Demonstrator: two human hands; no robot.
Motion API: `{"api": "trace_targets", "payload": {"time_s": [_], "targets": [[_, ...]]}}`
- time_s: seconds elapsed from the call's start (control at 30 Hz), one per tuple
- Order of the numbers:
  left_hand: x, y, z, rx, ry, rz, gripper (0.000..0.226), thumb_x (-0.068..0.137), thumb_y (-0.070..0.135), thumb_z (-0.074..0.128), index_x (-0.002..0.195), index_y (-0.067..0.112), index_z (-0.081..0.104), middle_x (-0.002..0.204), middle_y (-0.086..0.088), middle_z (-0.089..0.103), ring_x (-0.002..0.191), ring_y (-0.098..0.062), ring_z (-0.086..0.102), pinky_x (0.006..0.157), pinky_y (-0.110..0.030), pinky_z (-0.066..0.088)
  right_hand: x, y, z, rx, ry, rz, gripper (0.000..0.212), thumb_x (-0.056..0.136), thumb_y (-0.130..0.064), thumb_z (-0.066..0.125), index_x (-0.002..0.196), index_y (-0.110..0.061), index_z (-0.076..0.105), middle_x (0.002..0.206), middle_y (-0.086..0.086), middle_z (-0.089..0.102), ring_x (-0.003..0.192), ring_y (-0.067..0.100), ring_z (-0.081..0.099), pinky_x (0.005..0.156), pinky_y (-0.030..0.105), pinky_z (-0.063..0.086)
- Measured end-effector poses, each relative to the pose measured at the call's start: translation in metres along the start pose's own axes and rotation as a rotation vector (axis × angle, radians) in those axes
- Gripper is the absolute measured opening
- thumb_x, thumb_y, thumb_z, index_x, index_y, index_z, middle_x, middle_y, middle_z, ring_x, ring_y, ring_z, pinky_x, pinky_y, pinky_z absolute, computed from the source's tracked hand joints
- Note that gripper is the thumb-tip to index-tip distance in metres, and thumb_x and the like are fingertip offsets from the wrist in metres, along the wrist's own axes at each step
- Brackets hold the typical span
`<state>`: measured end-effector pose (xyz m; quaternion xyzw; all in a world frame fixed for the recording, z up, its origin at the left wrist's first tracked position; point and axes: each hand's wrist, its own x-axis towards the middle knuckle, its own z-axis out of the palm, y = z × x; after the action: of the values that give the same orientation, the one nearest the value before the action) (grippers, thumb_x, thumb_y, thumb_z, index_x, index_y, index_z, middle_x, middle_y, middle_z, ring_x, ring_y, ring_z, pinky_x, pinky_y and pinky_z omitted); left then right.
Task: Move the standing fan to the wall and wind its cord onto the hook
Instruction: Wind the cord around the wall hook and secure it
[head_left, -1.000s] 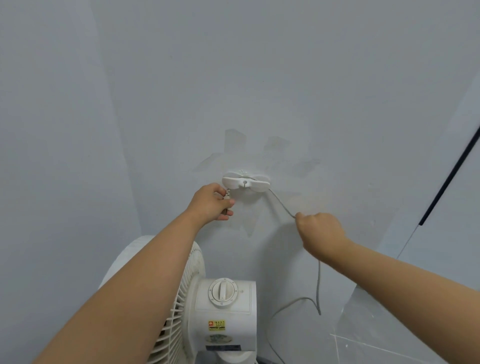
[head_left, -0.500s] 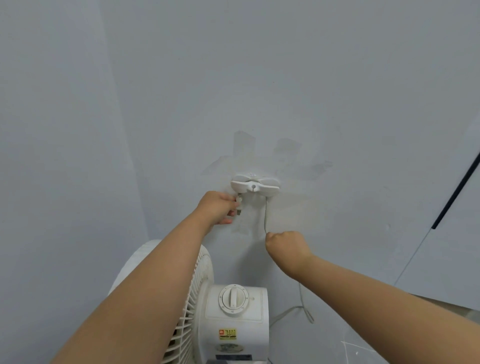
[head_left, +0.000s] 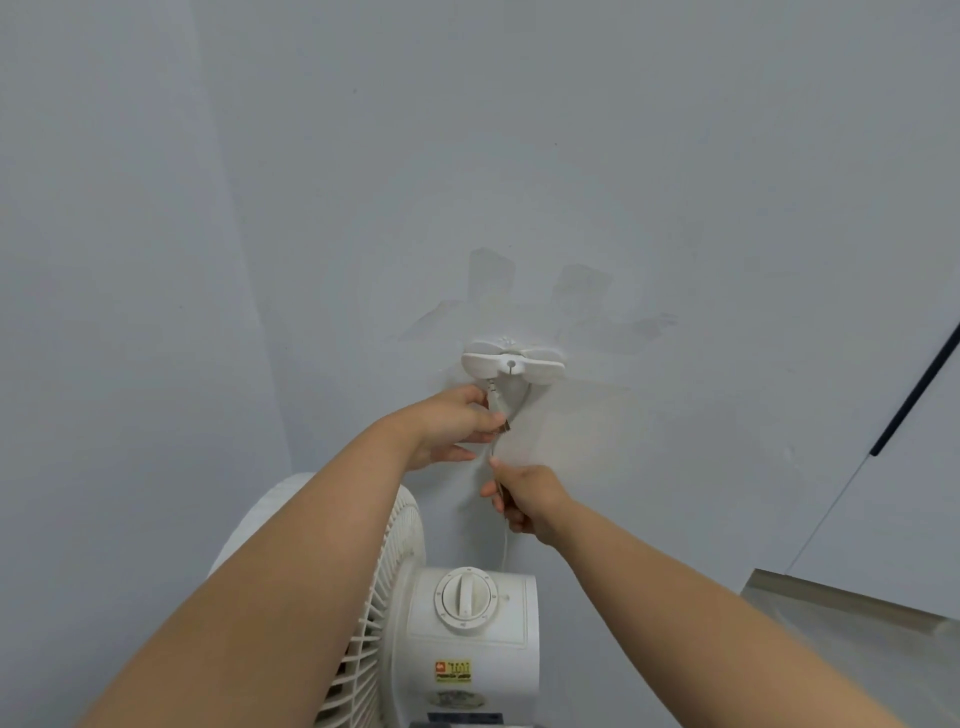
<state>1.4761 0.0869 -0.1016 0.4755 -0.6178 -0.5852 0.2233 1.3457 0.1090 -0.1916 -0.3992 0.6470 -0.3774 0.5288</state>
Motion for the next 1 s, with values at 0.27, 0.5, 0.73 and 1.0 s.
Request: {"api": "trace_targets", "payload": {"time_s": [0.27,0.5,0.73,1.0], "targets": [[0.002,-0.003,-0.005,0.083,0.004,0.017,0.01,0.091,0.021,0.058,0.1,0.022,0.054,0.112,0.006,0.058,0.125,-0.012,0.045,0.106,-0.036,0.031,-0.004,-0.009,0.003,-0.163,-0.075,0.094,0.051,0.089,-0.05,0.054,0.064,-0.007,0.059,0.051,0.003,0.044,0.031,0.009,0.022,0.039,0.016,0.02],[-0.002,0.0,0.003,0.159,-0.007,0.042,0.019,0.095,0.024,0.051,0.113,0.021,0.045,0.102,0.003,0.059,0.105,-0.014,0.057,0.101,-0.04,0.034,-0.005,-0.001,-0.003,-0.151,-0.114,0.126,0.048,0.085,-0.051,0.06,0.068,-0.007,0.059,0.055,0.004,0.052,0.036,0.01,0.029,0.04,0.018,0.027],[-0.006,-0.002,0.001,0.179,0.048,0.089,0.01,0.091,0.031,0.057,0.095,0.022,0.052,0.086,0.002,0.059,0.077,-0.011,0.058,0.079,-0.03,0.044,-0.024,-0.022,-0.026,-0.677,0.11,-0.275,0.026,0.084,-0.028,0.066,0.07,-0.007,0.061,0.068,0.011,0.064,0.051,0.023,0.062,0.05,0.027,0.049],[-0.003,-0.005,-0.003,0.352,0.248,-0.058,0.035,0.082,0.047,0.064,0.077,0.013,0.066,0.066,0.0,0.052,0.06,-0.012,0.049,0.061,-0.025,0.037,-0.053,-0.073,-0.051,-0.912,0.731,-1.368,0.012,0.08,-0.017,0.06,0.072,-0.008,0.063,0.074,0.006,0.061,0.072,0.025,0.056,0.057,0.029,0.042]]}}
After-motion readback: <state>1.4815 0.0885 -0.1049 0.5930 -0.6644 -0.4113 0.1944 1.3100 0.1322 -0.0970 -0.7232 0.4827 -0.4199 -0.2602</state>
